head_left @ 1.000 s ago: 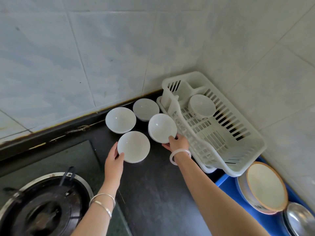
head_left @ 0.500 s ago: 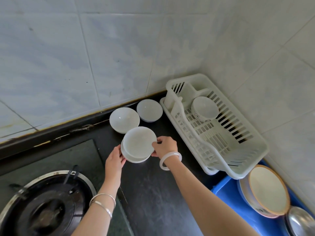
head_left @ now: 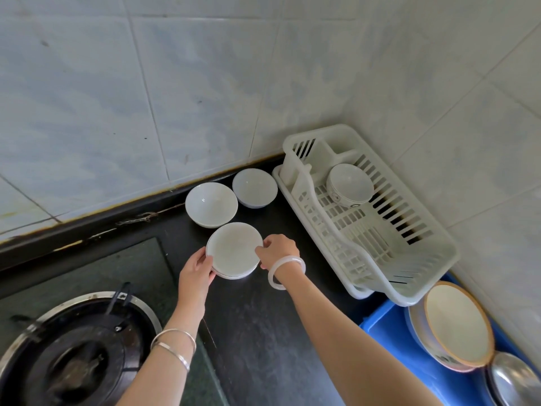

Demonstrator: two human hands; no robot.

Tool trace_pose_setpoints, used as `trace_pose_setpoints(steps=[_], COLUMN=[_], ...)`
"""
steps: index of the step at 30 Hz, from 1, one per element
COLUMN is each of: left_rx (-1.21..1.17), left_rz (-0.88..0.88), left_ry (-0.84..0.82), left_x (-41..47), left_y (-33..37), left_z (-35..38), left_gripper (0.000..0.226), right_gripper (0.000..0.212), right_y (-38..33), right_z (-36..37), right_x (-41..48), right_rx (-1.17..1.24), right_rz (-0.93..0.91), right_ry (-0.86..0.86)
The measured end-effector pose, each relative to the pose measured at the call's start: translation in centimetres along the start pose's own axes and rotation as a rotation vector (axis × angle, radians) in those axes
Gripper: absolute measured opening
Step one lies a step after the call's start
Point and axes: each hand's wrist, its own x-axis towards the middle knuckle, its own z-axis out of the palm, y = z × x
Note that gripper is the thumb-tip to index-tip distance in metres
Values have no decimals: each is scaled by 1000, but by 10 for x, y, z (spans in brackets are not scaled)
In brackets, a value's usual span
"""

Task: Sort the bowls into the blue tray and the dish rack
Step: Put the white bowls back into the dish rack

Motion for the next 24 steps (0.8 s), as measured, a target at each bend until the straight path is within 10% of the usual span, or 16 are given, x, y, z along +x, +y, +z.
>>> trace_pose_setpoints(steps=[10,24], left_rx=[100,253], left_rz=[-109,40], left_ry=[-46,-336], left_x=[-2,-51], left_y=[20,76], left_z=[3,90], left_gripper=[37,27], right_gripper=[40,36], right_y=[13,53], right_z=[2,-110], right_x=[4,-38], right_rx=[661,748], right_rz=[198,-17], right_ry=[-270,91])
